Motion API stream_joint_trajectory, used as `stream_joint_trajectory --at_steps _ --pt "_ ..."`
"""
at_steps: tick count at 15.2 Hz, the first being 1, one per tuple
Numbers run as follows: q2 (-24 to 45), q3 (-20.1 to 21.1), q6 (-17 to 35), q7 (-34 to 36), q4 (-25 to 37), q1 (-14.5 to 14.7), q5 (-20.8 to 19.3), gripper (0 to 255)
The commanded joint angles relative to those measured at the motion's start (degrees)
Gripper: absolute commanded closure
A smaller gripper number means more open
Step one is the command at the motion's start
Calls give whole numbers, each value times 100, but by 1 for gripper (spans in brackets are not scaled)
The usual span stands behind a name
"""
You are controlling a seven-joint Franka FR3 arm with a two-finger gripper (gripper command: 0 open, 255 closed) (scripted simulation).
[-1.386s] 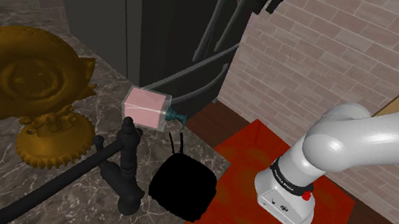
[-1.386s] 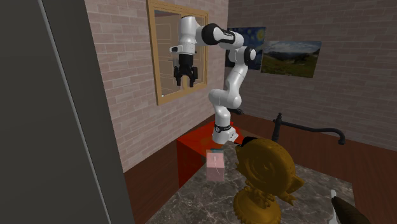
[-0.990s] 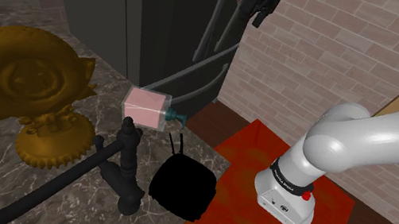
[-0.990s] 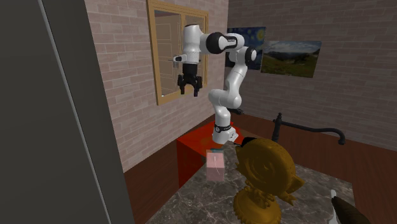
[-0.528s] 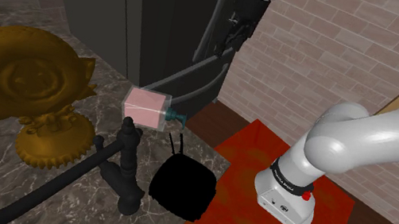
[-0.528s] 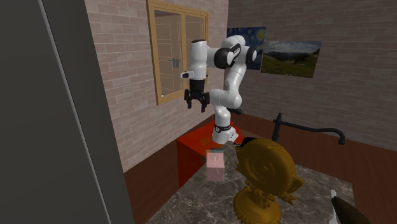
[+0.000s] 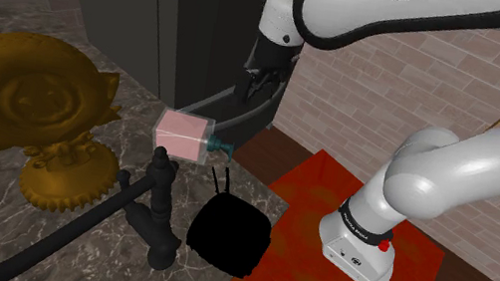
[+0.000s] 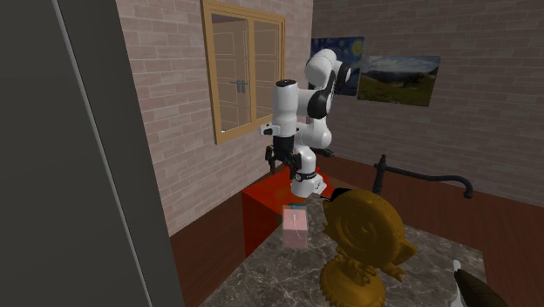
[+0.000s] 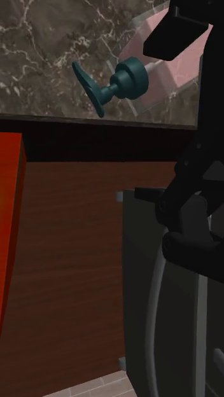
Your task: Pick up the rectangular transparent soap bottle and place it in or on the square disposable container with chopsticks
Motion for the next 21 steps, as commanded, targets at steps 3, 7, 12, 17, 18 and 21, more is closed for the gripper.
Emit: stream_joint_trajectory --at_steps 3,7,12,17,18,21 --pt "580 458 575 440 -161 100 99 0" --pt "1143 810 1071 798 -223 133 101 0" --pt "1428 897 1550 841 -423 102 74 0" --pt "1529 925 1705 859 -479 89 59 0" --pt "1529 925 1705 859 -479 89 59 0" --pt "1528 925 1703 859 -479 89 59 0"
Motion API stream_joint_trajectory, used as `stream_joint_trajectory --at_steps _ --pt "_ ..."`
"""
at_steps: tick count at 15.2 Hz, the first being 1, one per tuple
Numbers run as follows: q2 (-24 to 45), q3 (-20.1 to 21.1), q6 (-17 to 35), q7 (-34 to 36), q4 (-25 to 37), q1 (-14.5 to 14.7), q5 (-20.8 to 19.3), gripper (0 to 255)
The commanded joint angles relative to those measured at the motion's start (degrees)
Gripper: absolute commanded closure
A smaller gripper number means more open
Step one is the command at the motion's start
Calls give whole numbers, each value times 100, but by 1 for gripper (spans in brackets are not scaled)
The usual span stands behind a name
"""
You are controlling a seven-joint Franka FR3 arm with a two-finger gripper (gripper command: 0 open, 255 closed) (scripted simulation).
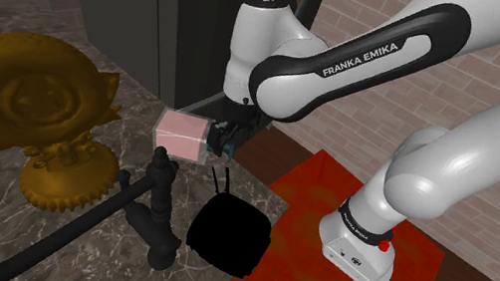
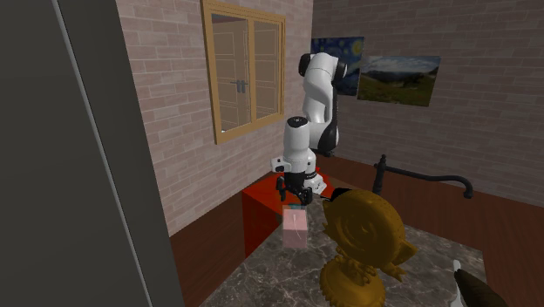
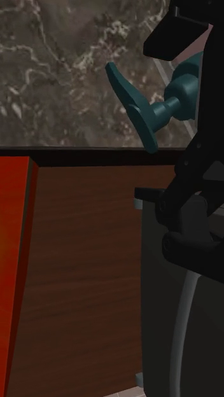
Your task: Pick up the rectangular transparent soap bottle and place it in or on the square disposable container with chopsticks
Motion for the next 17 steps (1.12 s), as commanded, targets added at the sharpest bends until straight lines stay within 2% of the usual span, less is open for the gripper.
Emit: stream_joint_trajectory --at_steps 1,2,11,17 --pt "0 0 0 0 0 0 0 0" --pt "0 0 0 0 0 0 0 255" --pt "1 0 1 0 0 0 0 255" --pt "-368 -110 -580 -66 220 41 44 255"
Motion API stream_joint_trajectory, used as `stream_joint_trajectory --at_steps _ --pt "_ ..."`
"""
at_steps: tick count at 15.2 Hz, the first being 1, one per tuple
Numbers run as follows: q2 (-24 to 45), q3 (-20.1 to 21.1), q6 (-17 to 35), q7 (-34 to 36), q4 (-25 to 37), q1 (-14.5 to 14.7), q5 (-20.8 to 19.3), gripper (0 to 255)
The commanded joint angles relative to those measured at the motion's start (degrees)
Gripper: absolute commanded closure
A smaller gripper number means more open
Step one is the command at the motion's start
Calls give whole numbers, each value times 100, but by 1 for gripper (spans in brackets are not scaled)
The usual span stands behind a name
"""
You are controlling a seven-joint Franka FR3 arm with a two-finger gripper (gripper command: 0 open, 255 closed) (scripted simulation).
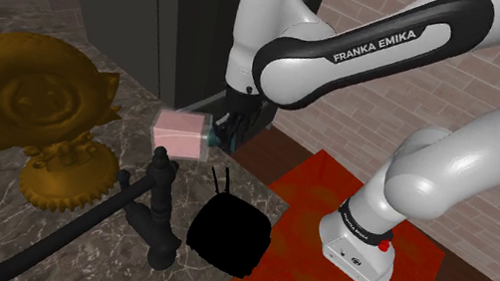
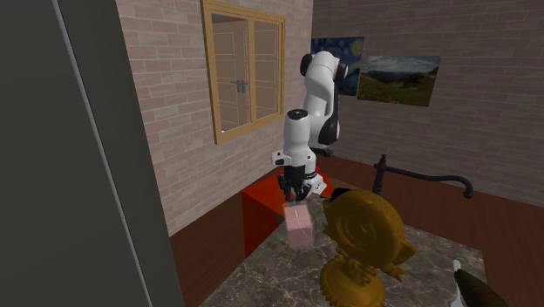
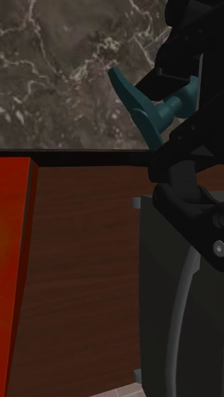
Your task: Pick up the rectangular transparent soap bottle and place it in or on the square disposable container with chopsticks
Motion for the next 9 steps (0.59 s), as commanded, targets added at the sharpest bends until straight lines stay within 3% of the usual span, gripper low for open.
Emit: stream_joint_trajectory --at_steps 1,9 --pt "-120 -35 -209 -14 92 13 9 255" --pt "-482 -171 -940 -60 466 33 3 255"
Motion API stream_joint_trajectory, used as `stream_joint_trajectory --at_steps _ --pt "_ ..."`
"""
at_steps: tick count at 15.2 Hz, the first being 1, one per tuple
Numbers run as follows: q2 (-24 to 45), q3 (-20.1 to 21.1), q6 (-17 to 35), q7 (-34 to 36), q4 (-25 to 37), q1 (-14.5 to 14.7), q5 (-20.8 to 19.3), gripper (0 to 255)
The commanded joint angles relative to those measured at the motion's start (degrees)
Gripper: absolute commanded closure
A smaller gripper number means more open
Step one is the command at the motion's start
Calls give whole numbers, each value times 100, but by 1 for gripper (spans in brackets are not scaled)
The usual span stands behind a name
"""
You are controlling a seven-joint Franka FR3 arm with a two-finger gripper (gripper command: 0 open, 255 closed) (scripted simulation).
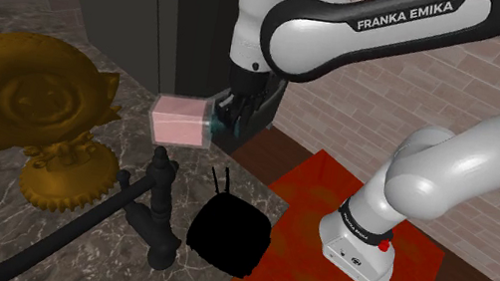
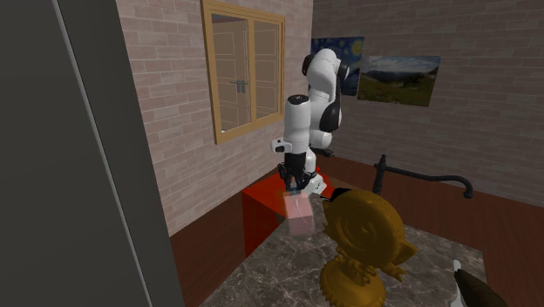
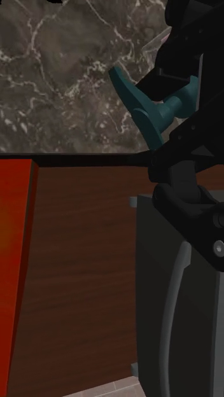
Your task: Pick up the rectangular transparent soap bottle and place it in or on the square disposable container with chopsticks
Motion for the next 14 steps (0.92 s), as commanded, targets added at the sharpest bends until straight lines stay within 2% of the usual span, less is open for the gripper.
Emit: stream_joint_trajectory --at_steps 1,14 --pt "-88 -32 -194 -5 105 6 -3 255" --pt "-405 -217 -1285 -30 883 -12 -78 255"
